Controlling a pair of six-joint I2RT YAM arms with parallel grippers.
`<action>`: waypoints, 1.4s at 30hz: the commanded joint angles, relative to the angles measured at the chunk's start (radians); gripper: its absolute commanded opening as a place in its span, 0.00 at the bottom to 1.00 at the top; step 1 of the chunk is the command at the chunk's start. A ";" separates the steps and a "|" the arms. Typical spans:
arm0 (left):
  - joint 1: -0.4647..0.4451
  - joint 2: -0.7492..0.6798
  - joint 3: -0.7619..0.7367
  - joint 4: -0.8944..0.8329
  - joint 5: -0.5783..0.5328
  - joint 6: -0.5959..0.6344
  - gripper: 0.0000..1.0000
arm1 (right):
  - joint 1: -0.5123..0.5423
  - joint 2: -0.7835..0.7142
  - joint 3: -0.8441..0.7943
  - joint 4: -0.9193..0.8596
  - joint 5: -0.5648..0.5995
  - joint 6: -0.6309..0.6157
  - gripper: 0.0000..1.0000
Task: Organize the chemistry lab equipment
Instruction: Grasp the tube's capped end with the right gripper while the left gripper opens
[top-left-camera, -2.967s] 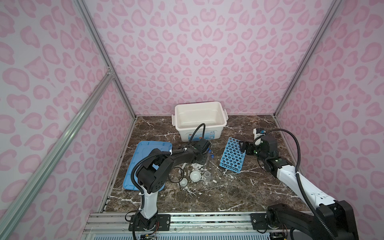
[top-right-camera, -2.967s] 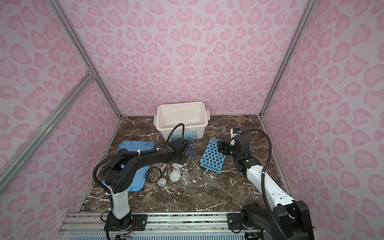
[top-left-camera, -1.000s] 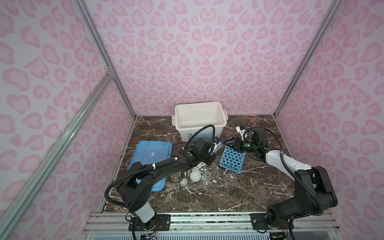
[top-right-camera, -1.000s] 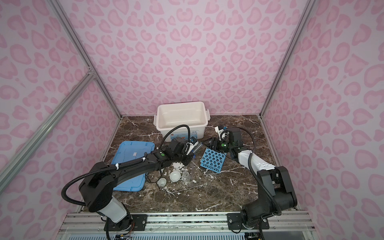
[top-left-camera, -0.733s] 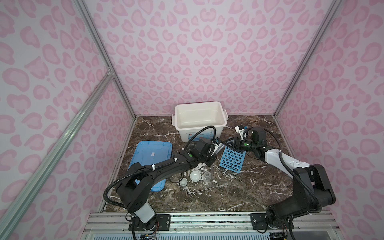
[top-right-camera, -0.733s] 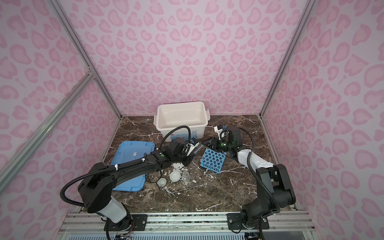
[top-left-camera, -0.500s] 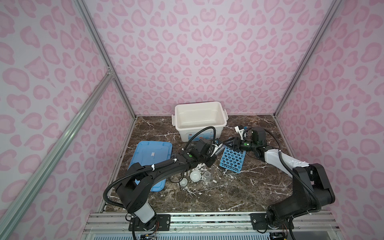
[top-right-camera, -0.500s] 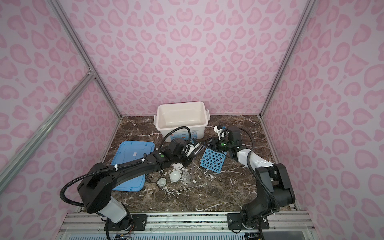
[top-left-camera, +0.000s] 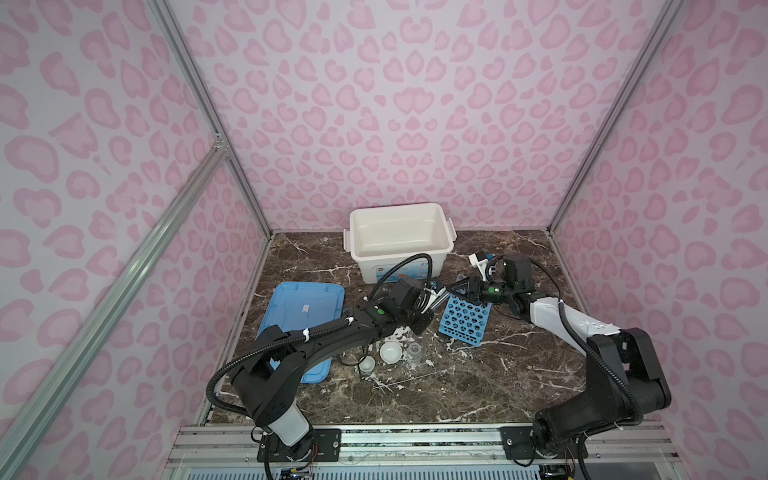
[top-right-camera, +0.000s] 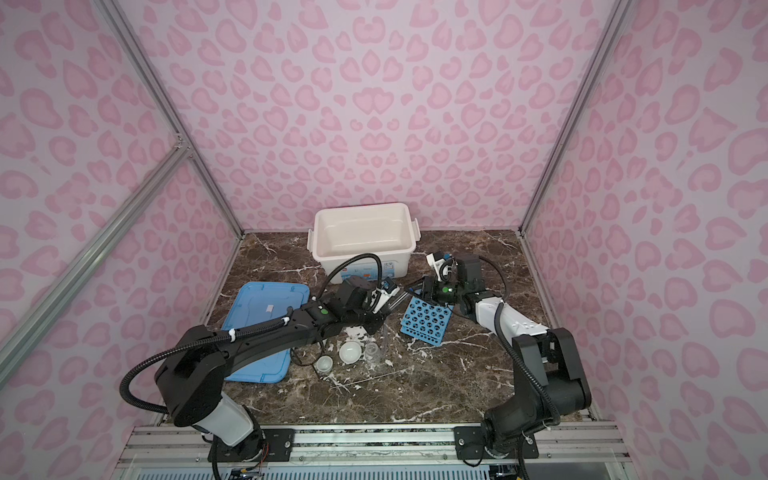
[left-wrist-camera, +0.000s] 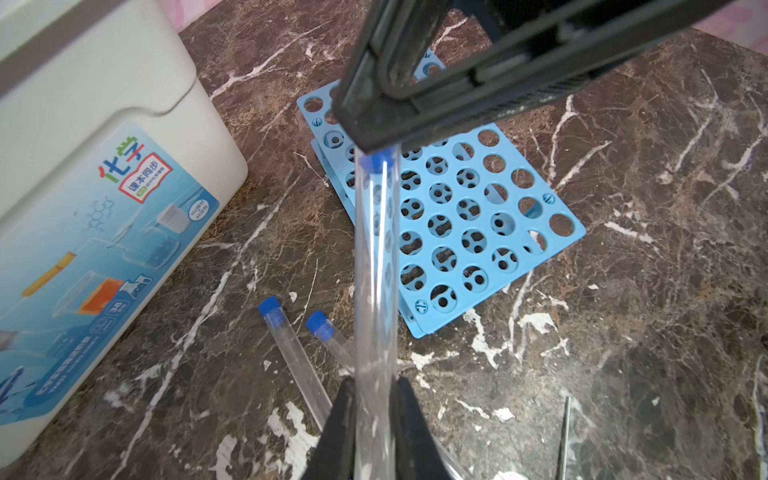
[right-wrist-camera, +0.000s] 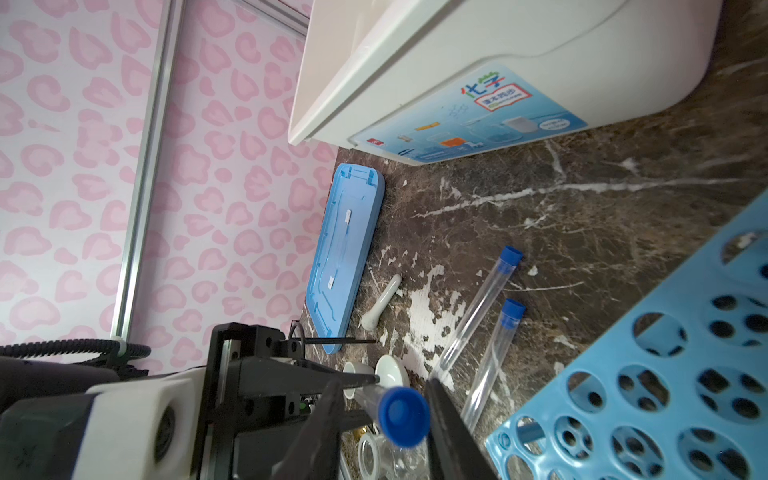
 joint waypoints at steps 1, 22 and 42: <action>0.000 0.002 0.002 0.021 0.001 0.016 0.08 | 0.000 -0.003 0.008 -0.050 -0.020 -0.047 0.32; 0.000 0.010 -0.012 0.019 0.031 0.035 0.08 | 0.002 -0.009 0.003 -0.046 -0.019 -0.054 0.18; 0.000 -0.040 -0.048 0.079 -0.140 -0.037 0.62 | -0.006 -0.117 0.020 -0.168 0.204 -0.149 0.13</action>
